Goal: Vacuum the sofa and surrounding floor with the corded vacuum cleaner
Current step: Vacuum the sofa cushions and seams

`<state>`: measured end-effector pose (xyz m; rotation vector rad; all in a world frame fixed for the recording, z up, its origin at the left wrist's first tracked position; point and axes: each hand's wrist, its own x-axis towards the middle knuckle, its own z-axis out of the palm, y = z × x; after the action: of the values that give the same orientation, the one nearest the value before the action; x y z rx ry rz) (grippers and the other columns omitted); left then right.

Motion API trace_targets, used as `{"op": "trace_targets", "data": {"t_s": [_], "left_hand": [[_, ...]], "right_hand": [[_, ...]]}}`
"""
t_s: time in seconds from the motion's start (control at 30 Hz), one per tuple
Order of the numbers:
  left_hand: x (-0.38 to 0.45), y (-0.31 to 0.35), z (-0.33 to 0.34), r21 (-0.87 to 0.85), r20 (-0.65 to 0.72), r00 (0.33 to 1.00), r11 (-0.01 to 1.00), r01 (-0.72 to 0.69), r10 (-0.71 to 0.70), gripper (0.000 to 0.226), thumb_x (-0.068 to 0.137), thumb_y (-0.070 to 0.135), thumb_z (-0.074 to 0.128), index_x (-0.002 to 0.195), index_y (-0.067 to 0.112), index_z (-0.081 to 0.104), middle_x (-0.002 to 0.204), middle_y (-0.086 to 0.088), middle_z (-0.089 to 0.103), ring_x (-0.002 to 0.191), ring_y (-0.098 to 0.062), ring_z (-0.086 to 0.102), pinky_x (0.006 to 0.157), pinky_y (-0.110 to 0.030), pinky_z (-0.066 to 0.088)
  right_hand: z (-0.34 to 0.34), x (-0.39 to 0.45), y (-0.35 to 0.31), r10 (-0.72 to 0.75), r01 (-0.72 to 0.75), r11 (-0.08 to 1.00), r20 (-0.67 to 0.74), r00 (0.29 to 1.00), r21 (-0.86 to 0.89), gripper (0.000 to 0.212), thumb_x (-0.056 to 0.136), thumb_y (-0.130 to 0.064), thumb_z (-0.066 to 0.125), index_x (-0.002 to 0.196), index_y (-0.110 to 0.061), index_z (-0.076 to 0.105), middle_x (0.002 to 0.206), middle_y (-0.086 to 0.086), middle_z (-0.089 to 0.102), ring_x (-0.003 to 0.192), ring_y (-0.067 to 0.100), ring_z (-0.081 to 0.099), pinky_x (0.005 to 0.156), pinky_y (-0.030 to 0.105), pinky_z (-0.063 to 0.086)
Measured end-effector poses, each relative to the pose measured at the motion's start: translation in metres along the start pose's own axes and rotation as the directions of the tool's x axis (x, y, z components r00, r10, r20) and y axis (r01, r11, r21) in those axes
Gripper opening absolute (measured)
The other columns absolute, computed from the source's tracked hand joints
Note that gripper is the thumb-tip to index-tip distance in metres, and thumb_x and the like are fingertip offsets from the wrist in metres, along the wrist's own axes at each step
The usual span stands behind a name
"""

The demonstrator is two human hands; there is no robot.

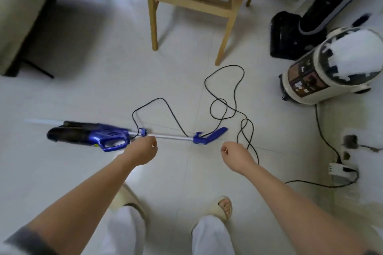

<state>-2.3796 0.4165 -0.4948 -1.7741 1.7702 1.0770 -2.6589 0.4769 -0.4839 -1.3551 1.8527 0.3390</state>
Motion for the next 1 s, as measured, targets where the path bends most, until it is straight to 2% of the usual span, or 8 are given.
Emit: {"op": "trace_targets", "data": {"t_s": [0.2, 0.33, 0.53, 0.63, 0.7, 0.77, 0.9, 1.0], "left_hand": [[0.011, -0.155, -0.016, -0.21, 0.03, 0.991, 0.968, 0.135, -0.132, 0.024, 0.094, 0.019, 0.044, 0.109, 0.012, 0.061, 0.113, -0.006, 0.065, 0.099, -0.022, 0.058, 0.083, -0.028, 0.045], [0.039, -0.232, -0.012, -0.359, 0.044, 0.965, 0.897, 0.257, -0.259, 0.031, 0.096, 0.019, 0.043, 0.122, 0.011, 0.058, 0.122, -0.007, 0.061, 0.111, -0.024, 0.056, 0.089, -0.029, 0.044], [0.089, -0.293, 0.033, -0.809, 0.187, 0.866, 0.427, 0.403, -0.464, 0.038, 0.096, 0.017, 0.048, 0.133, 0.008, 0.049, 0.128, -0.01, 0.056, 0.095, -0.021, 0.055, 0.087, -0.028, 0.044], [0.128, -0.324, 0.074, -0.908, 0.301, 0.796, 0.096, 0.407, -0.525, 0.039, 0.093, 0.019, 0.054, 0.13, 0.007, 0.051, 0.119, -0.014, 0.06, 0.098, -0.029, 0.06, 0.096, -0.037, 0.049], [0.154, -0.34, 0.1, -0.919, 0.371, 0.76, -0.096, 0.381, -0.533, 0.02, 0.094, 0.018, 0.053, 0.111, 0.009, 0.056, 0.1, -0.012, 0.058, 0.085, -0.027, 0.054, 0.087, -0.035, 0.048], [0.177, -0.35, 0.116, -0.913, 0.405, 0.748, -0.2, 0.355, -0.525, 0.011, 0.097, 0.023, 0.05, 0.098, 0.013, 0.054, 0.1, -0.01, 0.053, 0.088, -0.025, 0.05, 0.084, -0.033, 0.046], [0.215, -0.369, 0.15, -0.85, 0.452, 0.747, -0.49, 0.193, -0.488, 0.045, 0.101, 0.038, 0.046, 0.137, 0.011, 0.045, 0.129, -0.006, 0.052, 0.12, -0.02, 0.05, 0.108, -0.035, 0.039], [0.224, -0.375, 0.163, -0.754, 0.49, 0.751, -0.647, 0.111, -0.442, 0.052, 0.099, 0.04, 0.046, 0.143, 0.012, 0.042, 0.14, -0.005, 0.048, 0.129, -0.02, 0.047, 0.112, -0.036, 0.035]], "right_hand": [[0.058, 0.056, -0.173, -0.113, 0.113, 0.994, 0.042, 0.993, -0.002, 0.023, 0.096, -0.017, 0.044, 0.1, -0.009, 0.065, 0.099, 0.012, 0.067, 0.09, 0.03, 0.062, 0.068, 0.029, 0.043], [0.109, 0.101, -0.27, -0.2, 0.204, 0.977, 0.072, 0.977, -0.056, 0.024, 0.095, -0.017, 0.043, 0.102, -0.01, 0.065, 0.103, 0.012, 0.066, 0.095, 0.031, 0.061, 0.07, 0.029, 0.042], [0.198, 0.158, -0.33, -0.306, 0.34, 0.93, 0.218, 0.927, -0.137, 0.02, 0.092, -0.013, 0.043, 0.096, -0.008, 0.062, 0.093, 0.01, 0.066, 0.086, 0.028, 0.061, 0.072, 0.032, 0.048], [0.246, 0.198, -0.34, -0.373, 0.434, 0.882, 0.294, 0.88, -0.181, 0.02, 0.095, -0.017, 0.045, 0.108, -0.009, 0.058, 0.104, 0.006, 0.063, 0.093, 0.024, 0.06, 0.076, 0.031, 0.048], [0.28, 0.225, -0.346, -0.442, 0.524, 0.823, 0.331, 0.834, -0.22, 0.023, 0.097, -0.022, 0.046, 0.116, -0.01, 0.054, 0.113, 0.005, 0.059, 0.101, 0.024, 0.057, 0.08, 0.032, 0.046], [0.306, 0.244, -0.352, -0.494, 0.578, 0.778, 0.326, 0.806, -0.248, 0.024, 0.097, -0.026, 0.047, 0.114, -0.01, 0.052, 0.112, 0.005, 0.056, 0.102, 0.024, 0.055, 0.076, 0.032, 0.042], [0.363, 0.277, -0.367, -0.536, 0.614, 0.772, 0.352, 0.768, -0.165, 0.026, 0.096, -0.033, 0.05, 0.105, -0.009, 0.054, 0.103, 0.007, 0.059, 0.096, 0.024, 0.056, 0.083, 0.036, 0.047], [0.395, 0.29, -0.382, -0.507, 0.567, 0.817, 0.336, 0.794, -0.107, 0.028, 0.095, -0.038, 0.053, 0.102, -0.011, 0.057, 0.094, 0.003, 0.063, 0.088, 0.019, 0.059, 0.083, 0.034, 0.05]]}}
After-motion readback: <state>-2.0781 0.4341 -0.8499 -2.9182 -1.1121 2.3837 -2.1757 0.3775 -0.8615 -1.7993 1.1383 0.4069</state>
